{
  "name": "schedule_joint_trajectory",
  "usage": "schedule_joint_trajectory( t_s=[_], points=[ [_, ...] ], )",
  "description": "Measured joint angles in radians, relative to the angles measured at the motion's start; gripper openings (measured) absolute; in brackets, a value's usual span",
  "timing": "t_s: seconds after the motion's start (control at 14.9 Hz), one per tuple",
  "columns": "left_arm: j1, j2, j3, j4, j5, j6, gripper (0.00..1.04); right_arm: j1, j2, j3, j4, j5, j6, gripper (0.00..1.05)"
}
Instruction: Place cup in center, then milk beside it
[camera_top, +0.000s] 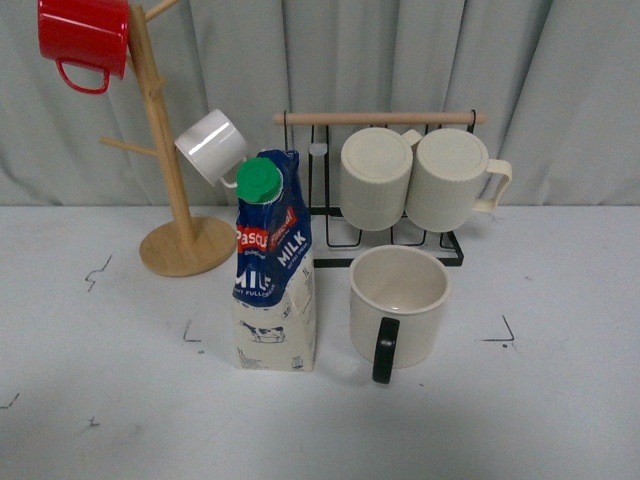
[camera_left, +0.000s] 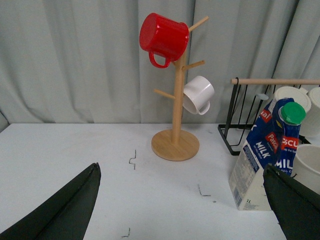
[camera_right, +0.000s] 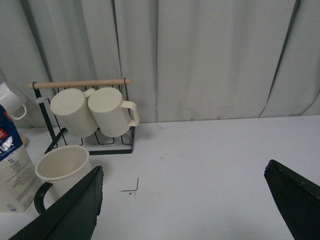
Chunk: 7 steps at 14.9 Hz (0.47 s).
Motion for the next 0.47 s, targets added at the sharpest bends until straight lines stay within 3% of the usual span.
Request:
schedule_joint_trajectory(
  t_s=[0.47],
  points=[
    [0.000, 0.000, 0.000, 0.000, 0.000, 0.000, 0.98, 0.000, 0.000, 0.000, 0.000, 0.000, 0.000, 0.98]
  ],
)
